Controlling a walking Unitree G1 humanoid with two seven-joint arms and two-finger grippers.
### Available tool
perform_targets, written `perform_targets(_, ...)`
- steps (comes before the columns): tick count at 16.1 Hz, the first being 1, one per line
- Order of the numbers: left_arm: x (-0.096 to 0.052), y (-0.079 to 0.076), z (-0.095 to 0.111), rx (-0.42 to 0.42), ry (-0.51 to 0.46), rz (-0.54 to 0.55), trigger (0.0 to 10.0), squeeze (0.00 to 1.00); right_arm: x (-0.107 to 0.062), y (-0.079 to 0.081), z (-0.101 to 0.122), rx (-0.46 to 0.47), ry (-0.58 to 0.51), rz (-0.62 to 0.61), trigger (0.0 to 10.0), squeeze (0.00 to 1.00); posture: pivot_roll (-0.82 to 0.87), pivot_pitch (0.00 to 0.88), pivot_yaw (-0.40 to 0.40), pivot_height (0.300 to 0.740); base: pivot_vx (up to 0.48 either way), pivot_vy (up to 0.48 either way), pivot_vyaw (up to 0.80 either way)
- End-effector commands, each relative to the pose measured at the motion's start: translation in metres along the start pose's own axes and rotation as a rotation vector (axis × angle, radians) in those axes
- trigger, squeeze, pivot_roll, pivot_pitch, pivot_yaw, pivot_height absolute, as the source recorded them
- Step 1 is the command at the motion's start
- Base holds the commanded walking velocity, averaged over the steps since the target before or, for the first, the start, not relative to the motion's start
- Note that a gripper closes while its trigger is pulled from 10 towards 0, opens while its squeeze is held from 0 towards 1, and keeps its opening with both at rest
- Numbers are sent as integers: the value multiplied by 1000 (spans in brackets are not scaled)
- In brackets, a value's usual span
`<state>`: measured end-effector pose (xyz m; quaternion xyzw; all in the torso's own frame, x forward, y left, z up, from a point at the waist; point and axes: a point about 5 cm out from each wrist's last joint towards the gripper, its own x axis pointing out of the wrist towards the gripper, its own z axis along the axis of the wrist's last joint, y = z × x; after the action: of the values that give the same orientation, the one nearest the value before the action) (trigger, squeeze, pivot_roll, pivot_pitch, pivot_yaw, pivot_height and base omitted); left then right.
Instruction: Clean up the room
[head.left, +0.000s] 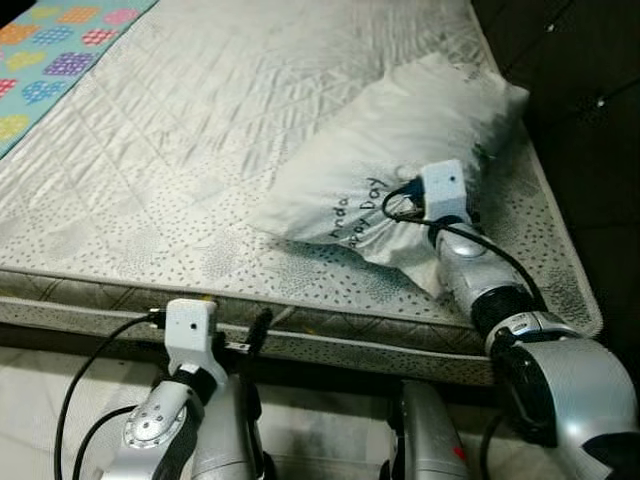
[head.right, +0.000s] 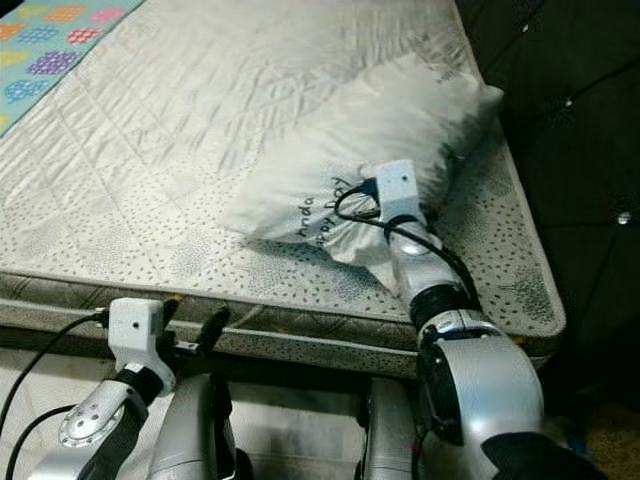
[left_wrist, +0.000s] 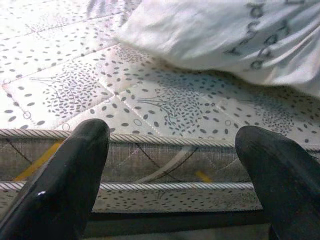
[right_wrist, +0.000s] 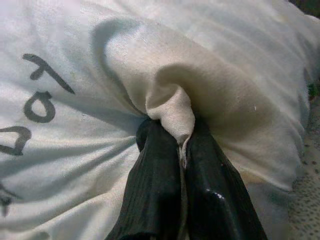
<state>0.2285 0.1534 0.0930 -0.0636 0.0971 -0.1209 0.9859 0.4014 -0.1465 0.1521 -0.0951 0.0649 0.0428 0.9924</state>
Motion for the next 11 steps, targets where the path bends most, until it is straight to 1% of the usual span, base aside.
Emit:
perform_targets(1, -1, 2, -1, 11, 2, 10, 10000, 0, -1, 5, 0, 6, -18, 18, 0, 0, -20, 51, 6, 562, 0, 0, 0)
perform_targets(2, 0, 2, -1, 12, 3, 9, 10000, 0, -2, 10, -5, 1, -9, 31, 0, 0, -20, 50, 5, 562, 0, 0, 0)
perform_targets(3, 0, 2, -1, 13, 3, 9, 10000, 0, -5, 15, -14, -6, -1, 41, 0, 0, -21, 50, 5, 562, 0, 0, 0)
perform_targets(4, 0, 3, -1, 14, 0, 11, 10000, 0, -7, 14, -19, -16, -2, 36, 0, 0, -22, 48, 7, 562, 0, 0, 0)
perform_targets(5, 1, 4, -2, 16, -3, 13, 10000, 0, -8, 11, -23, -7, 3, 36, 0, 0, -21, 49, 9, 562, 0, 0, 0)
perform_targets(6, 1, 4, -2, 18, -4, 14, 10000, 0, -9, 5, -26, -26, 17, 26, 0, 0, -20, 48, 9, 562, 0, 0, 0)
perform_targets(7, 1, 5, -2, 21, -5, 14, 10000, 0, -8, -3, -23, -61, 17, 7, 0, 0, -19, 47, 9, 562, 0, 0, 0)
perform_targets(9, 1, 5, -1, 24, -6, 15, 10000, 0, -4, -16, -9, -105, 3, -27, 0, 0, -18, 45, 9, 562, 0, 0, 0)
perform_targets(10, 1, 5, -1, 26, -8, 16, 10000, 0, -2, -23, 2, -132, -15, -47, 0, 0, -18, 45, 9, 562, 0, 0, 0)
perform_targets(11, 1, 6, -1, 30, -11, 20, 10000, 0, 1, -30, 18, -164, -45, -63, 0, 0, -5, 45, 5, 562, 0, 0, 0)
